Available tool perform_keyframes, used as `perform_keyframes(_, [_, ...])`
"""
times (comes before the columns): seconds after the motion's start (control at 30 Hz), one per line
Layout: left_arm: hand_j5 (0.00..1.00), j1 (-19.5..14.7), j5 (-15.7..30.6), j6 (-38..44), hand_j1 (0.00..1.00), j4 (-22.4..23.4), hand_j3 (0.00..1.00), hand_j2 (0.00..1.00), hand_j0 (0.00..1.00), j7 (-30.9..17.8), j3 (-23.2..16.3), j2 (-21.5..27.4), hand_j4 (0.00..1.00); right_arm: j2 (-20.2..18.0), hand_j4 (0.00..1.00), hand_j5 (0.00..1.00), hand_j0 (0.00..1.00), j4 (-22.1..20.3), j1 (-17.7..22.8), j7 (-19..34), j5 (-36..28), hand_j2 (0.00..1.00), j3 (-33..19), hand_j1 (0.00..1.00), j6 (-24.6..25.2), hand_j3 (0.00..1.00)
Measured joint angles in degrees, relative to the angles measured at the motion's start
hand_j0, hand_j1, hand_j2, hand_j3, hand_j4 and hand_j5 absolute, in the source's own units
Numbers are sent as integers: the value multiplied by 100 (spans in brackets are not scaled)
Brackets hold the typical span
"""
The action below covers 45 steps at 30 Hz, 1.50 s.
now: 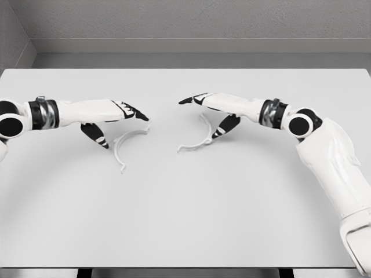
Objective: Assemble PVC drainage pipe clamps
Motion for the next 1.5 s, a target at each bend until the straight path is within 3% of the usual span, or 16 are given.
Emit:
perform_keyframes(0.37, [100,176,3,0,100,-86,100,100,100,-1,-42,-85,100,133,100,100,100,-3,-88,1,-1,100,80,100,-3,100])
perform_keyframes(0.53, [100,176,54,37,100,-21,100,100,100,7,-23,-187,100,-86,100,100,100,63,-245,3,-15,100,-453,100,-9,100])
perform_keyframes(0.63, [100,176,38,56,100,4,100,100,100,39,-16,-243,100,16,100,100,100,766,-1090,-2,21,100,-637,100,10,100])
perform_keyframes(0.7, [100,149,24,52,100,21,100,100,100,39,-20,-271,100,292,100,100,100,1546,-1617,-2,283,100,-687,100,14,100])
perform_keyframes(0.77, [100,97,5,31,100,73,100,100,100,20,-25,-295,100,543,100,100,100,2221,-1661,-1,535,100,-699,100,4,100])
perform_keyframes(0.87, [100,62,3,13,100,158,100,100,100,5,-7,-316,100,735,100,100,100,2697,-1626,1,764,100,-687,100,-4,100])
perform_keyframes(1.3, [100,-220,152,1,100,217,100,100,100,0,48,-418,100,1074,100,100,100,2970,-1600,0,1120,100,-611,100,-3,100])
perform_keyframes(1.5, [100,149,314,-3,100,45,100,100,100,-1,97,-63,100,1119,100,100,100,2977,-1609,2,1199,100,-577,100,1,100])
